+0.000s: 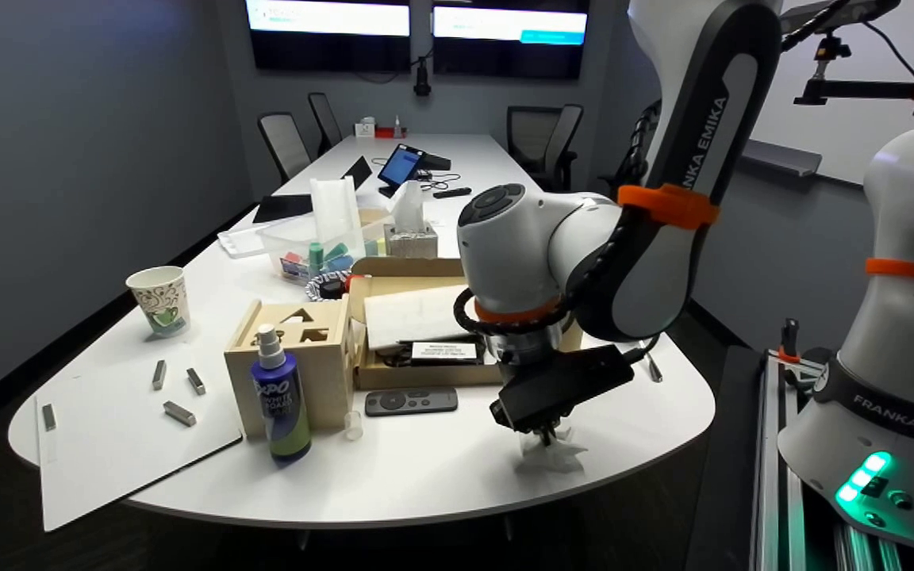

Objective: Wipe the table with the napkin

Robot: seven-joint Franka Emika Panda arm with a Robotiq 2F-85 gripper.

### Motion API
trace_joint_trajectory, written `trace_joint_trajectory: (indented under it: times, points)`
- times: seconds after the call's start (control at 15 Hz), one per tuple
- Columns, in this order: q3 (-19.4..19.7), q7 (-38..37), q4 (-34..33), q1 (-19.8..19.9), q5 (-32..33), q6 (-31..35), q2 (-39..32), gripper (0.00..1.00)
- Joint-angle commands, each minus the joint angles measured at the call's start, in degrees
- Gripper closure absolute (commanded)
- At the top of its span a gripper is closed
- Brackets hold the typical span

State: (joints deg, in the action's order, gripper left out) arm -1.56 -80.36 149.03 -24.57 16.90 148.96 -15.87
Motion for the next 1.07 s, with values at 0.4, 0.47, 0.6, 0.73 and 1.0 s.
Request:
trace_joint_trajectory:
  times: [0.4,0.47,0.6,0.73,1.0]
  points:
    - [3.89,-24.0,5.18,0.12,8.83,4.61,4.38,0.99]
    - [4.62,-26.51,5.65,-0.02,10.79,5.66,4.82,0.99]
    - [5.88,-30.91,6.33,-0.06,15.17,8.11,5.31,0.99]
    - [8.21,-32.89,7.33,-1.1,18.95,12.36,5.7,0.99]
    - [9.61,-31.59,8.68,0.15,22.34,20.46,4.92,0.99]
